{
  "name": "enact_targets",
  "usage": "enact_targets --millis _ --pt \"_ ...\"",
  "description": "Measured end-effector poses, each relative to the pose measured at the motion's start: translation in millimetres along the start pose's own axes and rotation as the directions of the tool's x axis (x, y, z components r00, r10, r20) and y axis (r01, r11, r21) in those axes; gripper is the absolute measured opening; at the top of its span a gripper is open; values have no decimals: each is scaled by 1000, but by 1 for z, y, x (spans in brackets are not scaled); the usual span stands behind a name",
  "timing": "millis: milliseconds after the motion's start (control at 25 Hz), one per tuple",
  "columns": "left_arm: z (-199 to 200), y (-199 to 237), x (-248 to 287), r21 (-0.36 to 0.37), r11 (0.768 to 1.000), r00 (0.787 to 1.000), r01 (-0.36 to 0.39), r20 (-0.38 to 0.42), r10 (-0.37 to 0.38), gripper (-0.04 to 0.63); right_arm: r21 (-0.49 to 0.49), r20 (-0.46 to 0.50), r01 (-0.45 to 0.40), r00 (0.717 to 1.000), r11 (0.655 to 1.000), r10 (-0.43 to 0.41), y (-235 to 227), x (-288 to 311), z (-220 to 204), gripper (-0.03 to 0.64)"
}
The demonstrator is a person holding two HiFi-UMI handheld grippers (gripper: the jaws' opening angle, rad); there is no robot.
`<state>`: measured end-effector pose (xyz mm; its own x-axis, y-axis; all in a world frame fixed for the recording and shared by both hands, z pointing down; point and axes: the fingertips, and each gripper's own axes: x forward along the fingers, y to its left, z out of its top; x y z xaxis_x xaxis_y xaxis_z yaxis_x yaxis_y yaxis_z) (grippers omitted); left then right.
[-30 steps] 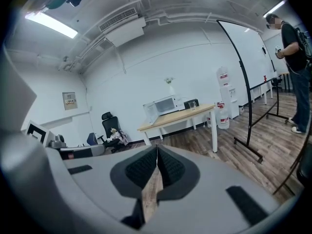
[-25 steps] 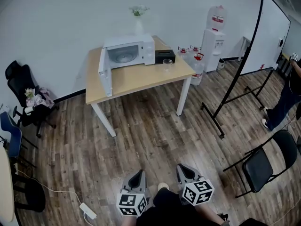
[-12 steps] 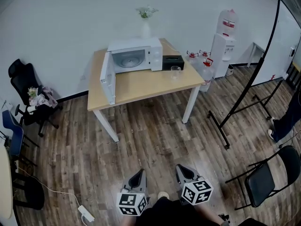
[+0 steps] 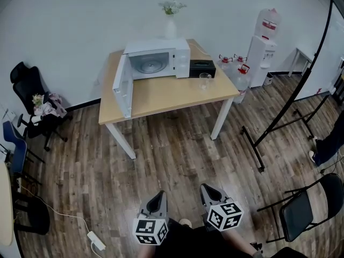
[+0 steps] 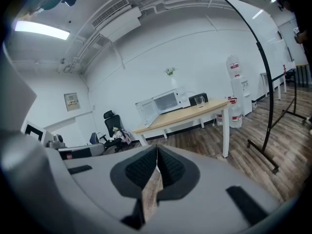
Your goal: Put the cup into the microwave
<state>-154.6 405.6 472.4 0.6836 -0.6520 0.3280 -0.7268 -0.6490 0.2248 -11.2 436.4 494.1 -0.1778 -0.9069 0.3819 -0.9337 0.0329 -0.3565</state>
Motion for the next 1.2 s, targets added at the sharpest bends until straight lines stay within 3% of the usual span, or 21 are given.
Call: enact_targets --millis 720,1200 --pt "-4 -8 20 4 1000 999 10 -36 -10 5 31 -38 24 999 999 -22 -20 3 -7 -6" --pt "10 26 71 6 1000 999 15 -43 -15 5 37 -34 49 998 998 -48 -41 51 10 -6"
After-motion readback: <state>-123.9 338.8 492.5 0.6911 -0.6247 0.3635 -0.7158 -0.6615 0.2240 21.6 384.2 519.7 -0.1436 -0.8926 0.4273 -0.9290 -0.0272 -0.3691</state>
